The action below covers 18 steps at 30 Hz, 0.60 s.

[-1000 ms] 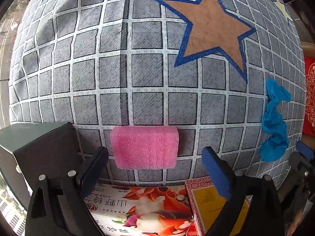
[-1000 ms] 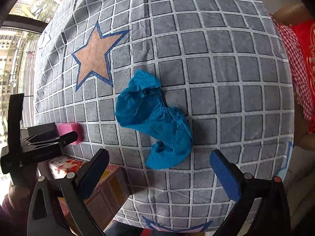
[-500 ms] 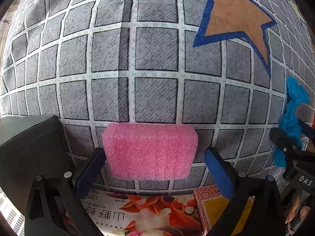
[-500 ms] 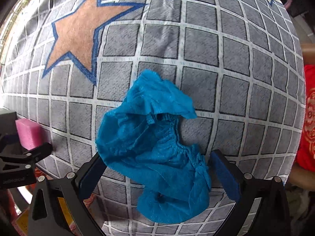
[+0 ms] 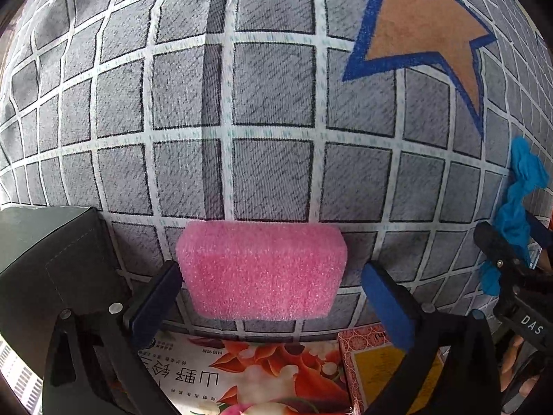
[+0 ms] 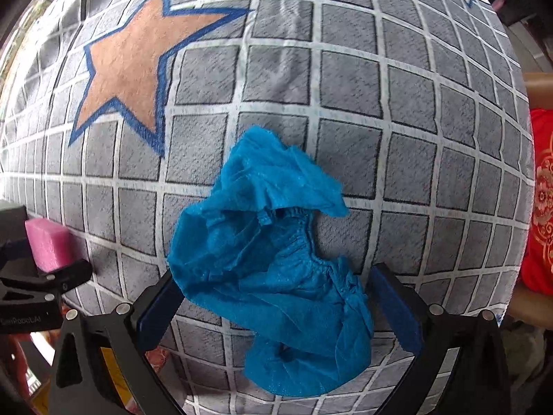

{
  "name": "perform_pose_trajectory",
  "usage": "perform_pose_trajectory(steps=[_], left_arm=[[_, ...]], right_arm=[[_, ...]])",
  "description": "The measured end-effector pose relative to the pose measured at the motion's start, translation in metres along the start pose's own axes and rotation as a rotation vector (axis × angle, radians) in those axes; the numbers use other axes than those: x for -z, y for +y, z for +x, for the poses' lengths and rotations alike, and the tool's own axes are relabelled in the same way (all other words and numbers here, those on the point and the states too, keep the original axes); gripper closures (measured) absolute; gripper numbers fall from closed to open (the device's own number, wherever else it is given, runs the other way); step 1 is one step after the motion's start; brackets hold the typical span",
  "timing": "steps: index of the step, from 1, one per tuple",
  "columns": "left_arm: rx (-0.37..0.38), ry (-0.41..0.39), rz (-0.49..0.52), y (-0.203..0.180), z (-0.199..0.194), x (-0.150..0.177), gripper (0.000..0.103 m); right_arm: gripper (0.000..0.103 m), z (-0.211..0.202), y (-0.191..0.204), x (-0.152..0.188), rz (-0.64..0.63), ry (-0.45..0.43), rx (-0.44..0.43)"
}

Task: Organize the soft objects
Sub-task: 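Grasp the pink foam sponge with the left tool while the right tool grasps the blue cloth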

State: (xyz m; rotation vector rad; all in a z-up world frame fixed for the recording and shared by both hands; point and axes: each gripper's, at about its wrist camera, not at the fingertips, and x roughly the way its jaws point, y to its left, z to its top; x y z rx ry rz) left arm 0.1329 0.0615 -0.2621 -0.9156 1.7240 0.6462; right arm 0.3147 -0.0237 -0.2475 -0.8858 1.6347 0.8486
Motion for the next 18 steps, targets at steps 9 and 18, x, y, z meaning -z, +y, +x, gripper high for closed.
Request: perform_pose_trajectory(steps=[9, 18], left_arm=[[0.004, -0.097, 0.006, -0.001, -0.014, 0.006, 0.014], [-0.048, -0.249, 0.066, -0.001, -0.053, 0.012, 0.030]], right_arm=[[0.019, -0.011, 0.002, 0.007, -0.101, 0.004, 0.022], [0.081, -0.040, -0.020, 0.013, -0.086, -0.061, -0.076]])
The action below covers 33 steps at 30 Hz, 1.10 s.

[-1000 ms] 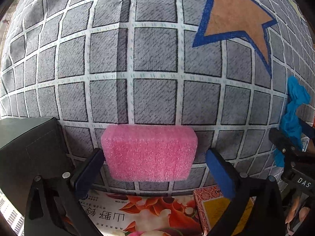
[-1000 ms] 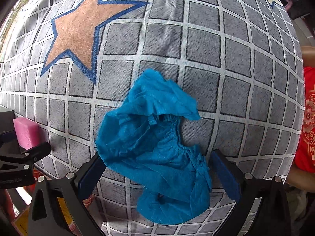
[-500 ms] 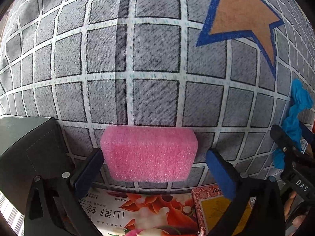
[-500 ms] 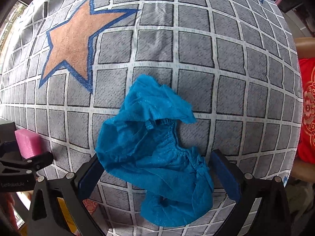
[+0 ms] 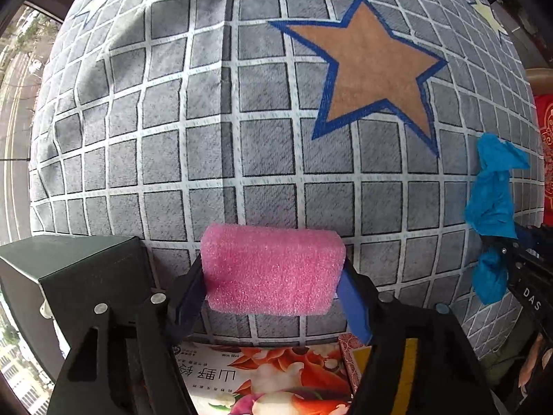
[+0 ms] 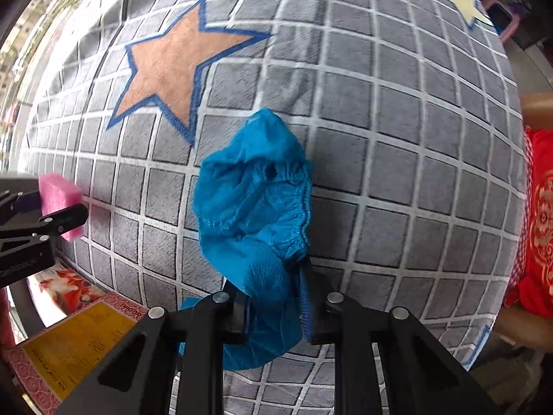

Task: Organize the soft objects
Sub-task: 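Carry the pink sponge and blue cloth with both tools over the white box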

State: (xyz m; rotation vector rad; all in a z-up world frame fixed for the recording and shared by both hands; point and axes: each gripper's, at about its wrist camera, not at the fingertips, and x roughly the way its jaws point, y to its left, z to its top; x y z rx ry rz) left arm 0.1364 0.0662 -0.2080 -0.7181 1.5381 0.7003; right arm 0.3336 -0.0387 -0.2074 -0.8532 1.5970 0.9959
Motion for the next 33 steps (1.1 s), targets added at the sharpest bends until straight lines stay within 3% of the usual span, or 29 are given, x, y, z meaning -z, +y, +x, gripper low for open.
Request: perform_pose_trajectory(steps=[6, 13, 33], left_arm=[[0.019, -0.088, 0.011, 0.010, -0.036, 0.006, 0.030], [0.020, -0.166, 0.026, 0.015, -0.071, 0.025, 0.030], [0.070, -0.309, 0.089, 0.027, -0.137, 0.094, 0.030]], right_arm=[[0.081, -0.035, -0.029, 0.008, 0.124, -0.057, -0.140], [0.081, -0.074, -0.033, 0.020, 0.164, -0.104, -0.191], [0.081, -0.153, 0.043, 0.076, 0.131, -0.219, -0.223]])
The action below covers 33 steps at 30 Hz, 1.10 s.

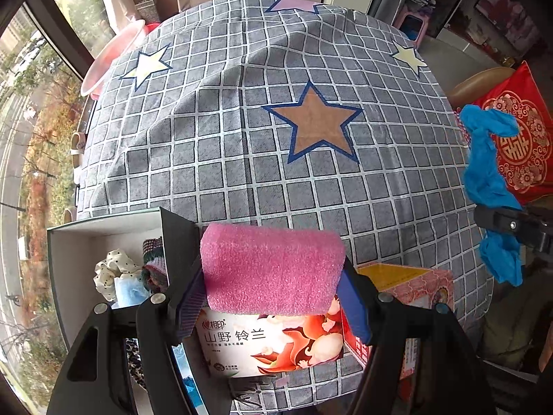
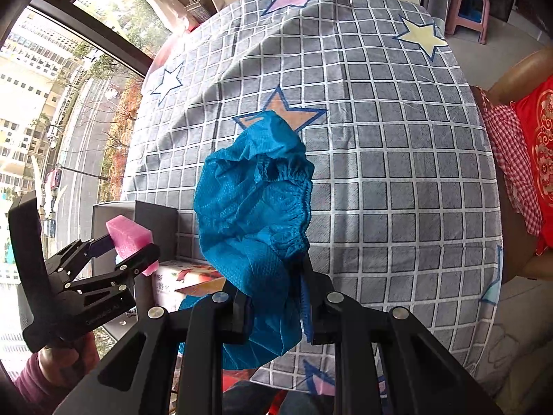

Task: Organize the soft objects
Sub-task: 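Carry the pink sponge and blue cloth with both tools over the white box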

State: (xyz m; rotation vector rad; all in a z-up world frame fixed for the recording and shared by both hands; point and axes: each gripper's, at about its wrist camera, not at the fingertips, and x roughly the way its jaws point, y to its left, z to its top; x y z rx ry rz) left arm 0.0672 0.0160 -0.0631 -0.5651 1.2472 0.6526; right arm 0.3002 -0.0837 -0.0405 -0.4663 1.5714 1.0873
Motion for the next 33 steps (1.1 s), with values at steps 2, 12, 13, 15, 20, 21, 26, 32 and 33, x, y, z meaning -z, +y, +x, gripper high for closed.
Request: perform_pose_trajectory(steps=[2, 12, 13, 15, 20, 21, 26, 32, 33], left_arm=[[0.004, -0.014, 0.001, 0.003, -0.007, 0.005, 0.030], [0.027, -0.060, -0.009, 0.023, -0.034, 0.032, 0.030], [0.027, -0.064, -0.011, 0.025, -0.037, 0.035, 0.030], [0.030, -0.071, -0.018, 0.029, -0.040, 0.041, 0.030], [0.025, -0.076, -0.056, 0.047, -0.044, 0.062, 0.030], [0.020, -0.076, -0.067, 0.052, -0.045, 0.067, 0.030], [-0.010, -0.052, -0.154, 0.089, -0.044, 0.100, 0.030], [-0.061, -0.034, -0.284, 0.134, -0.042, 0.144, 0.030], [-0.081, -0.045, -0.304, 0.139, -0.044, 0.150, 0.029]], right_arm=[[0.081, -0.002, 0.009, 0.005, -0.003, -0.003, 0.001], [0.081, -0.017, 0.049, 0.030, -0.032, -0.022, 0.009], [0.081, -0.017, 0.052, 0.033, -0.035, -0.022, 0.010], [0.081, -0.017, 0.061, 0.038, -0.043, -0.017, 0.012], [0.081, -0.011, 0.096, 0.050, -0.111, 0.006, -0.002], [0.081, -0.008, 0.106, 0.052, -0.132, 0.013, -0.009], [0.081, 0.015, 0.166, 0.055, -0.253, 0.050, -0.051], [0.078, 0.045, 0.235, 0.053, -0.373, 0.100, -0.089], [0.073, 0.050, 0.245, 0.053, -0.388, 0.112, -0.092]])
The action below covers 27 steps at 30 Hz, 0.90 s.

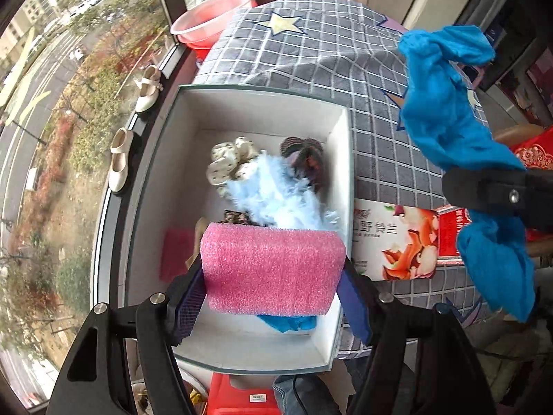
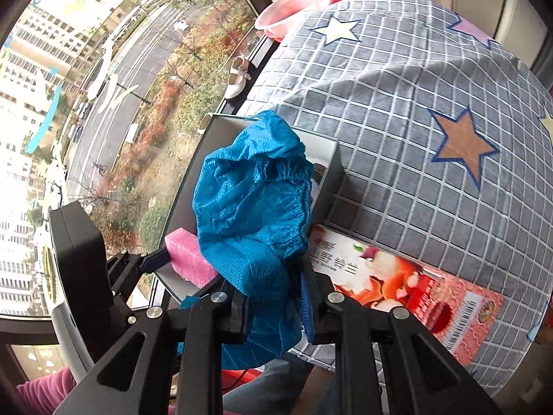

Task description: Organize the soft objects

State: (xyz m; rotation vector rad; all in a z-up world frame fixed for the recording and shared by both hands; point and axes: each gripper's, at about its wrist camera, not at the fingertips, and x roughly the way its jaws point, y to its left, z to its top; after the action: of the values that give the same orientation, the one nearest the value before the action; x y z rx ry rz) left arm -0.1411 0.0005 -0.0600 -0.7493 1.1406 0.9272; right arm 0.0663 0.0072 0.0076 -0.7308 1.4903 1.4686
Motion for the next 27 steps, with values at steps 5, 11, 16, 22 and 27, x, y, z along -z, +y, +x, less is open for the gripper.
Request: perform_pose_trajectory(steps=[5, 11, 16, 22, 27], left_arm=[[-0.044, 0.014, -0.102, 0.028, 0.001, 0.011, 0.025], [-0.005, 0.047, -0.161, 0.043, 0.007, 0.021, 0.025], [-0.003, 0.056, -0.169, 0.044, 0.008, 0.023, 0.025], [0.000, 0.071, -0.172, 0.046, 0.012, 0.023, 0.025], [-0.005, 0.064, -0.183, 0.049, 0.012, 0.023, 0.024]], right_arm=[[0.009, 0.019, 0.030, -0.017, -0.059, 0.026, 0.029], [0.009, 0.027, 0.036, -0.021, -0.054, 0.050, 0.065], [0.009, 0.034, 0.033, -0.021, -0.034, 0.084, 0.089], [0.009, 0.034, 0.035, -0.018, -0.041, 0.091, 0.103], [0.009, 0.035, 0.034, -0.018, -0.035, 0.095, 0.104]])
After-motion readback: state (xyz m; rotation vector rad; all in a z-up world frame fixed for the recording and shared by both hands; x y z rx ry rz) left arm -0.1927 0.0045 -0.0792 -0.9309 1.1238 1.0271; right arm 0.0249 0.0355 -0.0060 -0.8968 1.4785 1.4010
